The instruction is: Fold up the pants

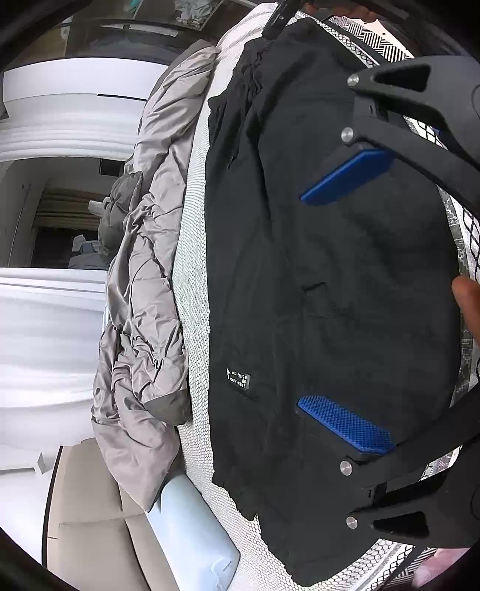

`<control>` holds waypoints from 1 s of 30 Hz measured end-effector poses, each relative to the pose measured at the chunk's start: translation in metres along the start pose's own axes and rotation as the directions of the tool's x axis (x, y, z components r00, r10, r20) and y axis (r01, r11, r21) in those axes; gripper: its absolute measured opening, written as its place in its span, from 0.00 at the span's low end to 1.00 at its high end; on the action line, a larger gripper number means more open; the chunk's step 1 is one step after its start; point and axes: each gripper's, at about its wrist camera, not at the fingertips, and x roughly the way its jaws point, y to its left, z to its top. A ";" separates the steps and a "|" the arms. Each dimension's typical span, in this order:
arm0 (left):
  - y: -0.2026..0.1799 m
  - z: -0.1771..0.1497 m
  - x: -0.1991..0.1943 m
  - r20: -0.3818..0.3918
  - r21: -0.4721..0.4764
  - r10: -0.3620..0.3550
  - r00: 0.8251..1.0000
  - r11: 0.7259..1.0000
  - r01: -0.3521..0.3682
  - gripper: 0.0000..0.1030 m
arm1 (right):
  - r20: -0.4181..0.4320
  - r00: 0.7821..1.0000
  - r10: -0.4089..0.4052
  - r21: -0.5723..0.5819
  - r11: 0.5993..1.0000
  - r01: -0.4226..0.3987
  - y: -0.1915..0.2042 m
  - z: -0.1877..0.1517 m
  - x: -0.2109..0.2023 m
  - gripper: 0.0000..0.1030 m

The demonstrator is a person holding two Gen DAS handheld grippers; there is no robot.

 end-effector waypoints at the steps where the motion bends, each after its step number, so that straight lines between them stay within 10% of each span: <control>1: 0.001 0.000 0.001 -0.001 -0.001 0.001 1.000 1.000 -0.001 0.99 | 0.000 1.000 0.001 0.000 1.000 -0.001 -0.001 0.000 0.000 1.00; 30: 0.007 0.005 0.004 -0.005 -0.014 0.016 1.000 1.000 -0.016 0.99 | -0.039 0.999 -0.019 -0.013 1.000 0.019 -0.001 -0.001 0.008 1.00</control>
